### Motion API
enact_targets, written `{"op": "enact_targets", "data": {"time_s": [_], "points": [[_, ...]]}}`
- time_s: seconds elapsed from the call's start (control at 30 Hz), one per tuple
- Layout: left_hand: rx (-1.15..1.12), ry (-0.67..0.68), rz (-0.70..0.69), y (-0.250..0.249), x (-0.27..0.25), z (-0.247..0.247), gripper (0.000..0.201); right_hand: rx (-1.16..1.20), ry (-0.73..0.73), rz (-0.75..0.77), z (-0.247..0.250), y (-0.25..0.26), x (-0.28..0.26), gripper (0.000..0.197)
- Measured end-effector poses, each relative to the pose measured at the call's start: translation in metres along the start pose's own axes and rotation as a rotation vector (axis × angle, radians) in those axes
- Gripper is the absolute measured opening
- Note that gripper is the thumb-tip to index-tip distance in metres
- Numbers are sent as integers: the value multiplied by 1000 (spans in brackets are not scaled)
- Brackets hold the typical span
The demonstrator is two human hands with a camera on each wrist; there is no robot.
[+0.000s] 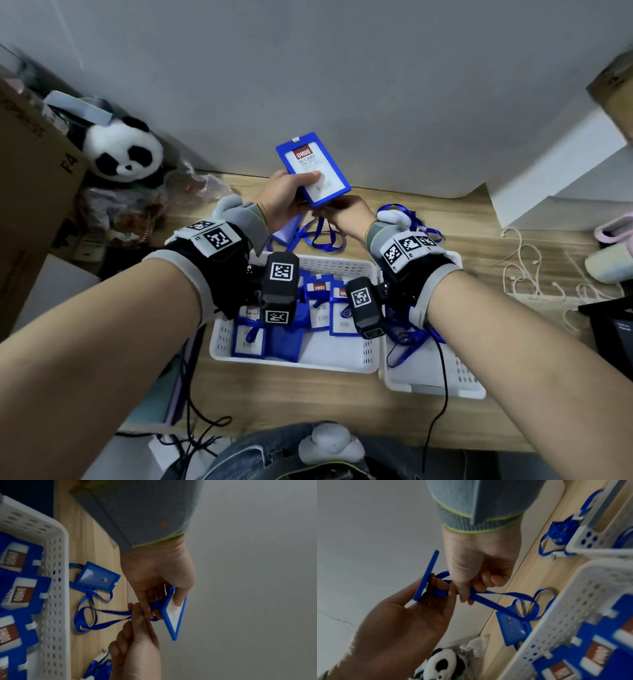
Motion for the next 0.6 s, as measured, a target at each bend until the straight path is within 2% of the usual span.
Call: {"op": "enact_targets", "data": {"time_s": [0.13,0.23,0.3,0.4,0.53,0.6], "points": [[41,-148,-18,-12,7,32,24,127,-12,-49,-7,0,22,9],[78,-244,51,-6,20,58,27,243,25,-113,-22,-13,41,19],[60,-266,150,11,25,74,25,247,60,-186,-33,-30,45,21],[37,-302,281,35,34,94,27,174,96,-284,-43,-56,54,14],[220,-348,341,53,44,109,32,167,138,-425,-53,-83,50,20],[293,-336,369,60,54,111,35,199,148,-488,-56,-93,49,11]]}}
Point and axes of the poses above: each hand's wrist, its own x-axis towards the middle knuckle, its own z-axis out of the back of the hand, y = z × x, the point moved 9 cm from there along x, towards the middle knuckle, and after that the axes turned 10 degrees about z, right-handed, at the moved point
